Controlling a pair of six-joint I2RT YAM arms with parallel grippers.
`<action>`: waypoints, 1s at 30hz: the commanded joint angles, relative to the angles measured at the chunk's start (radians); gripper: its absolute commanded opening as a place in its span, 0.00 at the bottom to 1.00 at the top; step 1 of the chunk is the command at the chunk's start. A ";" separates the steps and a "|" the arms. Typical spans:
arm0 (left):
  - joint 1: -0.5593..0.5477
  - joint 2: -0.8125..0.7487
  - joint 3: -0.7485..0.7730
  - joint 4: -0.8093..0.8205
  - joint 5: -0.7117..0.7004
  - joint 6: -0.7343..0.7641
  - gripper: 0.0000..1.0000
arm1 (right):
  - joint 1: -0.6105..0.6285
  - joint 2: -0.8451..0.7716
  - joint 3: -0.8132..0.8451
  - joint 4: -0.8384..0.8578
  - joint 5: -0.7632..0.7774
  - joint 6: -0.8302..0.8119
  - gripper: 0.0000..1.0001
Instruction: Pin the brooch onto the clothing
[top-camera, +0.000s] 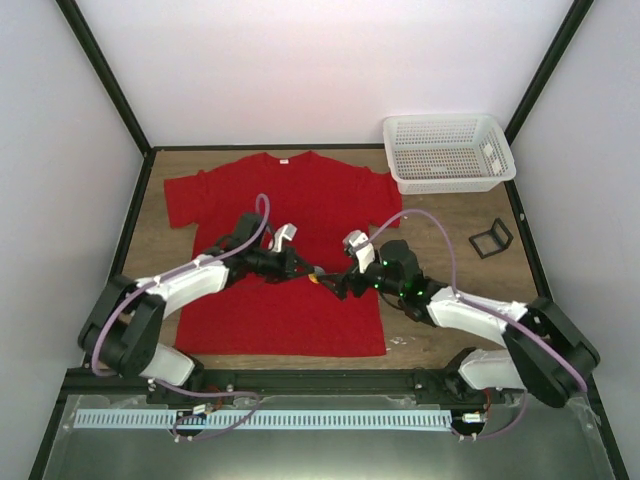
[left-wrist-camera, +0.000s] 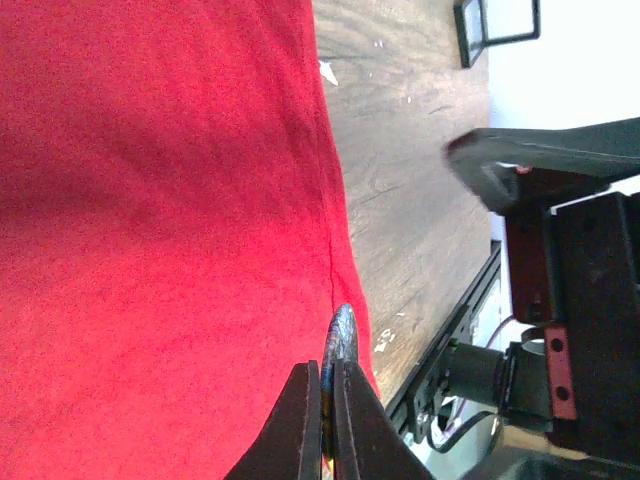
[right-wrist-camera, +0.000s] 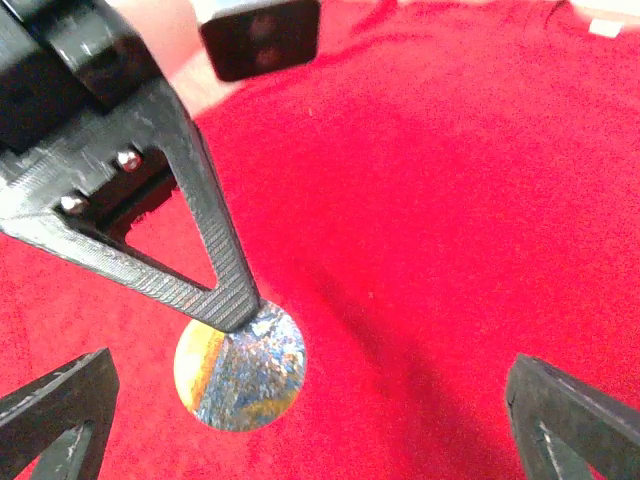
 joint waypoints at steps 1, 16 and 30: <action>0.045 -0.126 -0.090 0.067 -0.012 -0.146 0.00 | 0.017 -0.110 -0.013 -0.022 0.002 -0.039 1.00; 0.090 -0.422 -0.225 -0.128 -0.121 -0.434 0.00 | 0.247 -0.040 -0.057 0.225 0.120 -0.793 0.93; 0.091 -0.449 -0.257 -0.119 -0.081 -0.463 0.00 | 0.291 0.208 0.053 0.364 0.214 -0.945 0.31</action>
